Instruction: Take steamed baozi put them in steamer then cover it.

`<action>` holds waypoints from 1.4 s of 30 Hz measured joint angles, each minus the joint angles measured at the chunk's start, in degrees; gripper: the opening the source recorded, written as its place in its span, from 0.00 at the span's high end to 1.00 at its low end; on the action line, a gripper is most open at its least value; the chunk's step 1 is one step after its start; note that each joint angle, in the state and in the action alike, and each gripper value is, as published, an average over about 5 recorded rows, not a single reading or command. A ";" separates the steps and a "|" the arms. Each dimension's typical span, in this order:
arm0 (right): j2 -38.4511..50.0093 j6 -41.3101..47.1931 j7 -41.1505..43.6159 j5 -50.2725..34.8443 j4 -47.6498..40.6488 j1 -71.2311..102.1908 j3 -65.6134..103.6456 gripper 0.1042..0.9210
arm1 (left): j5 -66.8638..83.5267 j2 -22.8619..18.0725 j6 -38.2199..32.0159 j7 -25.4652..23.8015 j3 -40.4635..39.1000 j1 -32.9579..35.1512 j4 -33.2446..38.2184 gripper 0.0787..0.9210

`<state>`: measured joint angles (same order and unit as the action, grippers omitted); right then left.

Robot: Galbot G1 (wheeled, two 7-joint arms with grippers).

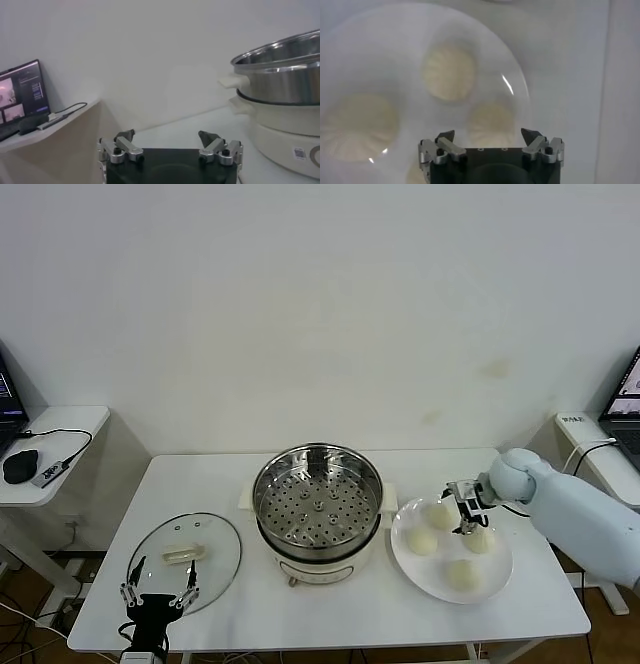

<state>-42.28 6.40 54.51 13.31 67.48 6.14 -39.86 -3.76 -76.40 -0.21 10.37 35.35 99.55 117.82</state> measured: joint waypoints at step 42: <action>-1.09 2.06 1.40 -2.67 -2.29 -6.75 -6.04 0.55 | -1.20 0.30 -0.21 0.50 0.55 -0.15 1.29 0.12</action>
<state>-43.37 8.46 55.91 10.64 65.19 -0.61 -45.89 -4.96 -76.10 -0.42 10.88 35.90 99.40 119.11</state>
